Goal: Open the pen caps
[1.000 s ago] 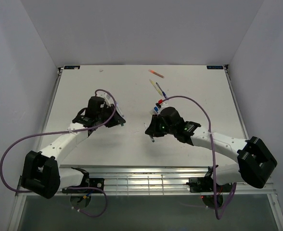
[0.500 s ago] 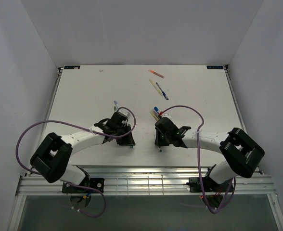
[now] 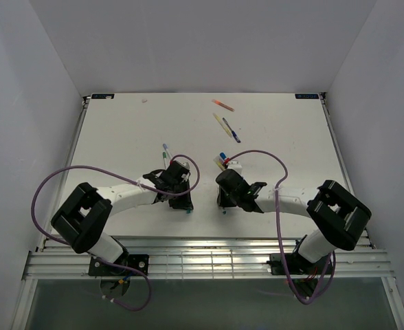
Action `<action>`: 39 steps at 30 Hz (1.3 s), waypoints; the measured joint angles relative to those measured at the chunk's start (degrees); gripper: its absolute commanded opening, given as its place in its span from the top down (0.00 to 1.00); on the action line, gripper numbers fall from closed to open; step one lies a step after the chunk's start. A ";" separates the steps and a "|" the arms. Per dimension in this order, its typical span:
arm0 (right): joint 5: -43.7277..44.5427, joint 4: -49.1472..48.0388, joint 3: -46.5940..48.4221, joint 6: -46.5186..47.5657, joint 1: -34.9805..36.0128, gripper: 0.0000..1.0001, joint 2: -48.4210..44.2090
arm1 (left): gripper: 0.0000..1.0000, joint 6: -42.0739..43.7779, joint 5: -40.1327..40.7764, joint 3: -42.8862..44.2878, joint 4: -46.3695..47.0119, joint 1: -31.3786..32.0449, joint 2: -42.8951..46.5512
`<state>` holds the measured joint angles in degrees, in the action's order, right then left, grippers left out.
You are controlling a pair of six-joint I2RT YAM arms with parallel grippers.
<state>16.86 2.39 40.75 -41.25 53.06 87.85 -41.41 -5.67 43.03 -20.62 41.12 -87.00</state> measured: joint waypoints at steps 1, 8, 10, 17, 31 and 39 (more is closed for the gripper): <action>0.37 -0.24 0.07 -0.20 0.07 0.78 0.20 | 0.78 -0.02 0.31 0.09 -0.20 0.02 -0.02; 1.44 -1.60 0.07 -0.48 0.37 0.66 0.61 | 0.68 -0.31 1.25 0.96 -1.01 0.26 -0.90; 1.46 -1.95 0.07 -0.57 0.39 0.62 0.68 | 0.65 -0.52 1.27 1.09 -0.96 0.31 -1.11; 1.49 -2.58 0.07 -0.57 0.37 0.62 0.81 | 0.61 -0.68 2.08 1.68 -0.83 0.55 -1.53; 1.49 -1.22 0.42 1.42 0.39 0.48 0.22 | 0.50 -0.13 7.21 1.77 -2.75 0.63 0.17; 2.36 5.60 1.95 4.68 -0.31 0.37 -2.73 | 0.45 1.16 9.57 5.57 -9.01 0.63 3.41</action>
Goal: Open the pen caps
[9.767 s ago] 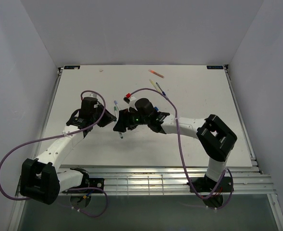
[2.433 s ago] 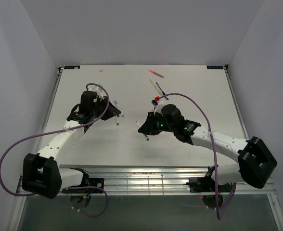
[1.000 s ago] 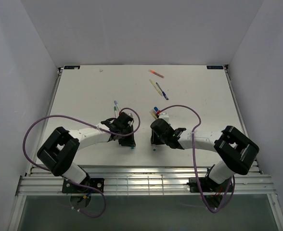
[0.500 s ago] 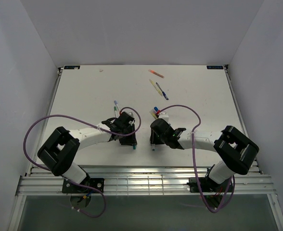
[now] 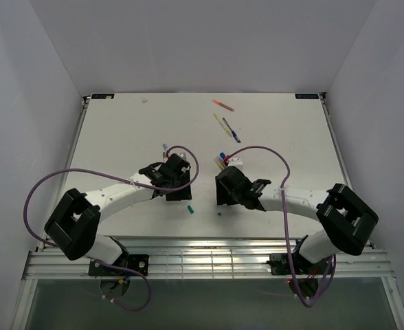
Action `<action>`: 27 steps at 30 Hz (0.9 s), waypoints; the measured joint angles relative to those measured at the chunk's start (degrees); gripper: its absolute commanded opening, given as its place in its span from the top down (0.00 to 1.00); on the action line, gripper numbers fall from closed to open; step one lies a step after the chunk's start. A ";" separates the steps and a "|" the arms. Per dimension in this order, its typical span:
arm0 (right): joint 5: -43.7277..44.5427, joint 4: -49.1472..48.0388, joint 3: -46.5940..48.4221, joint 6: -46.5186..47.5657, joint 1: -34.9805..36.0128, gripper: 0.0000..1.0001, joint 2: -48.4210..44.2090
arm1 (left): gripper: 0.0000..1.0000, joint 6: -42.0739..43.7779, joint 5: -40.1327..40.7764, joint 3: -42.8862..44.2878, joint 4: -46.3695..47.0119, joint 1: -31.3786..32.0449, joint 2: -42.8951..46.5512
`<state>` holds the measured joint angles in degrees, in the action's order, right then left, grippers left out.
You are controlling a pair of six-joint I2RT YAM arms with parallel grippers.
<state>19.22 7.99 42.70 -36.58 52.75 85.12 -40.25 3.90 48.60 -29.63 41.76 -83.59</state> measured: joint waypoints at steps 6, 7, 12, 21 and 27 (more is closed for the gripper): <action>-0.61 3.52 4.66 4.24 -4.20 0.28 -3.80 | 0.40 1.29 0.44 6.56 -2.56 0.00 5.16; -0.94 3.78 5.75 5.31 -5.62 0.28 -4.20 | 0.40 1.46 0.70 7.76 -3.17 0.00 5.62; -4.81 4.50 10.16 10.86 -15.69 0.29 -5.53 | 0.37 2.38 1.70 14.05 -4.48 -0.55 6.78; -13.29 5.57 18.53 21.55 -26.71 0.38 3.80 | 0.34 3.19 0.94 16.13 -4.44 -1.53 6.80; -17.77 5.77 19.26 25.77 -27.15 0.43 9.73 | 0.34 3.45 -0.09 16.04 -2.36 -1.53 6.80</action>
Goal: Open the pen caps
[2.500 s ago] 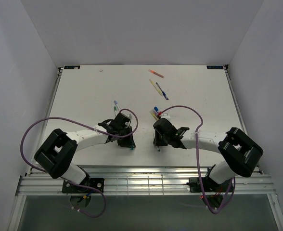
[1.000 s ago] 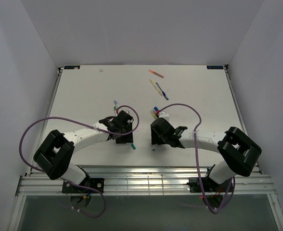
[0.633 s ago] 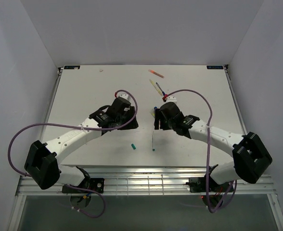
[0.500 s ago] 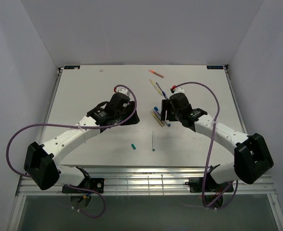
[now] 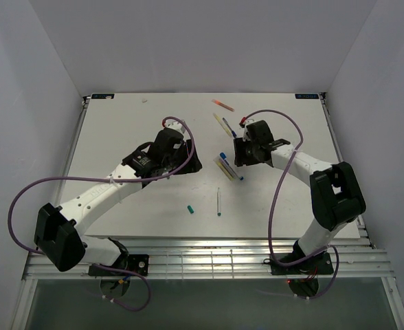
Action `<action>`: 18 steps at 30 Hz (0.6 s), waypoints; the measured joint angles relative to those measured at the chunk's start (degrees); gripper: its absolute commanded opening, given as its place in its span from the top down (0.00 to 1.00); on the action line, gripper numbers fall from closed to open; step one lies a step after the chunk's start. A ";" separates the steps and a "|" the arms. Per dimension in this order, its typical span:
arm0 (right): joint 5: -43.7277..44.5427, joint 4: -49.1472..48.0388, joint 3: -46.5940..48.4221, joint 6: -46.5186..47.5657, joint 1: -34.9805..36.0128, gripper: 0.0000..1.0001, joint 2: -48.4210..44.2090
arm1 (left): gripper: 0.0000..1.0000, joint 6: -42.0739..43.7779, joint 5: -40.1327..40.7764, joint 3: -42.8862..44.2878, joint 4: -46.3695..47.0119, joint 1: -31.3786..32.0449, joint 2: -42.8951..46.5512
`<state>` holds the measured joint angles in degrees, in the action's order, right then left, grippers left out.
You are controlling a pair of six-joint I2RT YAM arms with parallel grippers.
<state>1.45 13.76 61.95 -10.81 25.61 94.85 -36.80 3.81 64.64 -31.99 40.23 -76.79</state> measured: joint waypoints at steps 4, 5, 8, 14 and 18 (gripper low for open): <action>-2.21 -0.15 0.28 1.44 -0.02 0.48 2.05 | 0.34 0.00 -0.39 -0.92 1.73 -0.02 0.04; -2.84 -0.22 0.33 1.75 -0.02 0.49 2.51 | 0.34 -0.02 -0.48 -1.25 2.16 -0.04 0.07; -3.93 -0.48 0.44 2.32 -0.02 0.50 3.63 | 0.33 -0.04 -1.16 -2.29 2.86 -0.22 0.07; -5.16 -1.44 0.42 2.45 -0.04 0.50 4.55 | 0.34 -0.09 -2.19 -3.45 4.07 -0.37 0.07; -5.53 -2.05 0.42 2.47 -0.04 0.53 5.27 | 0.34 -0.13 -2.80 -3.74 4.87 -0.37 0.07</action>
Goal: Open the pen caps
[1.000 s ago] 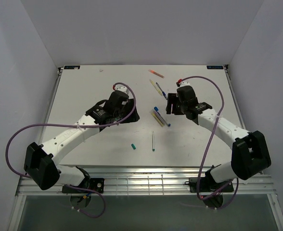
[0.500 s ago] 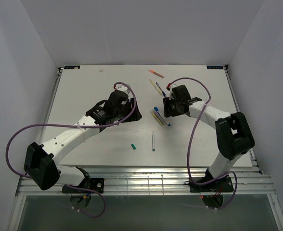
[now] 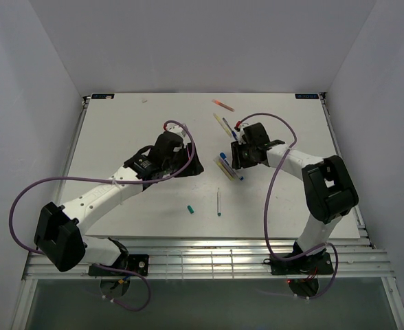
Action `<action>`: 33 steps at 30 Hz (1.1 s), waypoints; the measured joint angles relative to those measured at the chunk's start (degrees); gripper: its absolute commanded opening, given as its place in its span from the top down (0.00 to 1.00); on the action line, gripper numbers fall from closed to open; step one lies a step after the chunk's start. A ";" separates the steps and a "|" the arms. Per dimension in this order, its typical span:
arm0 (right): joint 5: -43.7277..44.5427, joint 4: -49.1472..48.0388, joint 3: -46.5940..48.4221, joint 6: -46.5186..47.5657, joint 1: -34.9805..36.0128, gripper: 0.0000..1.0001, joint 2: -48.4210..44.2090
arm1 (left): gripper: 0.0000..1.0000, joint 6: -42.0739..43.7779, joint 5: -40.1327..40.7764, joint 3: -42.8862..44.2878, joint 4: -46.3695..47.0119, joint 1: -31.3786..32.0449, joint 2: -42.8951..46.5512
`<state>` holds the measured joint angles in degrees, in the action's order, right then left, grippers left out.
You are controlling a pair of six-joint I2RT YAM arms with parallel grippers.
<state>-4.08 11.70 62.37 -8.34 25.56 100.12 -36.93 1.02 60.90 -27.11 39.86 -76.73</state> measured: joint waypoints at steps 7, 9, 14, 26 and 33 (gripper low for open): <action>0.02 -0.28 0.02 0.57 0.00 0.57 2.12 | 0.34 -0.44 -0.28 -0.94 0.68 0.00 0.00; 0.02 -0.28 0.00 0.83 0.00 0.57 2.49 | 0.33 -0.57 -0.37 -1.31 0.74 -0.04 0.00; 0.00 -1.14 0.02 1.20 0.00 0.62 3.39 | 0.34 -0.59 -1.27 -1.44 0.85 -0.07 0.00; 0.35 -2.60 0.11 1.33 0.07 0.66 4.63 | 0.34 -1.07 -2.75 -2.97 1.95 -0.37 0.00; 1.95 -2.64 1.07 1.70 0.46 0.92 5.40 | 0.33 -1.84 -3.45 -3.13 2.25 -0.46 0.00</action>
<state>-2.13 9.06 63.44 -6.63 26.02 105.51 -38.76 -2.44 57.78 -24.86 39.40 -76.73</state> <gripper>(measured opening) 0.252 0.666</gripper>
